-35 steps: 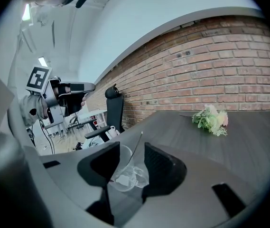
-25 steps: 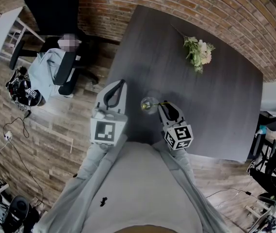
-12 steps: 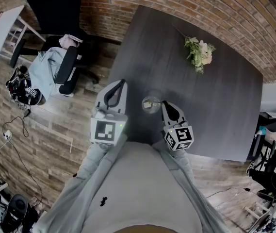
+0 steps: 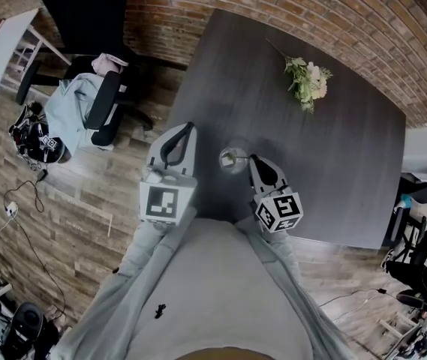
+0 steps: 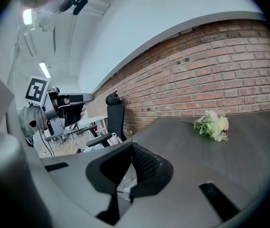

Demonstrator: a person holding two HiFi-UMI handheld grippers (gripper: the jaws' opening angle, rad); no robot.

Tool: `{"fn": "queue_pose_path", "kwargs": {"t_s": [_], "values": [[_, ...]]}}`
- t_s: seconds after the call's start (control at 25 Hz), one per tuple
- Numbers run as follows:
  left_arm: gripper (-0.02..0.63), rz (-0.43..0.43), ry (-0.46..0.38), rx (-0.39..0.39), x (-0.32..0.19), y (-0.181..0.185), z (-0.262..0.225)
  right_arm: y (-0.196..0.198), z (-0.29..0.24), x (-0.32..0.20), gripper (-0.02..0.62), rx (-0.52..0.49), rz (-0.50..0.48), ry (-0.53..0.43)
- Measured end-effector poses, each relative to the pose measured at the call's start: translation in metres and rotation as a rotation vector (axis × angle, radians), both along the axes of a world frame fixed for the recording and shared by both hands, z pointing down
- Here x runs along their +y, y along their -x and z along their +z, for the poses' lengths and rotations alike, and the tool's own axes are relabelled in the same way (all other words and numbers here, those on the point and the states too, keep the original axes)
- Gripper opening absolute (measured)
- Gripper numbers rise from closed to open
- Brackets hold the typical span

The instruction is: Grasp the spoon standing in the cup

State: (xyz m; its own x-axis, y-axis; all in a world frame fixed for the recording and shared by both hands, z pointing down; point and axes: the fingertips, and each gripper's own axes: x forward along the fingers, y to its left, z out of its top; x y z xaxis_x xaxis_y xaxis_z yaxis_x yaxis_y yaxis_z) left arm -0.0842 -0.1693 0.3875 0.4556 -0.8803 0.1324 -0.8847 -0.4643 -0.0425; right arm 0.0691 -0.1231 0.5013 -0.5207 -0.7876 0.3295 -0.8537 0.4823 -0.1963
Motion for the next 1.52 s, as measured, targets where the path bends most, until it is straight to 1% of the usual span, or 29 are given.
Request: {"fn": "queue_pose_path", "kwargs": {"t_s": [0.12, 0.28, 0.44, 0.64, 0.84, 1.24, 1.52], "values": [[0.018, 0.003, -0.001, -0.007, 0.002, -0.002, 0.001, 0.001, -0.006, 0.0, 0.02, 0.001, -0.012, -0.016], [0.018, 0.022, -0.037, -0.021, 0.002, -0.006, -0.002, 0.001, -0.018, 0.001, 0.019, -0.019, -0.024, -0.039], [0.018, 0.007, -0.011, -0.007, 0.003, -0.007, -0.004, 0.0, -0.032, 0.001, 0.019, -0.038, -0.028, -0.066], [0.018, 0.008, -0.02, -0.005, 0.005, -0.009, -0.008, -0.003, -0.051, 0.004, 0.018, -0.048, -0.035, -0.103], [0.018, 0.006, -0.029, -0.005, 0.007, -0.009, -0.01, -0.005, -0.078, 0.006, 0.019, -0.07, -0.04, -0.174], [0.018, 0.006, -0.067, -0.01, 0.014, -0.014, -0.017, -0.012, -0.116, -0.005, 0.019, -0.034, -0.028, -0.32], [0.017, -0.02, -0.057, -0.014, 0.018, -0.01, -0.021, -0.007, -0.132, -0.01, 0.018, -0.01, -0.023, -0.401]]}}
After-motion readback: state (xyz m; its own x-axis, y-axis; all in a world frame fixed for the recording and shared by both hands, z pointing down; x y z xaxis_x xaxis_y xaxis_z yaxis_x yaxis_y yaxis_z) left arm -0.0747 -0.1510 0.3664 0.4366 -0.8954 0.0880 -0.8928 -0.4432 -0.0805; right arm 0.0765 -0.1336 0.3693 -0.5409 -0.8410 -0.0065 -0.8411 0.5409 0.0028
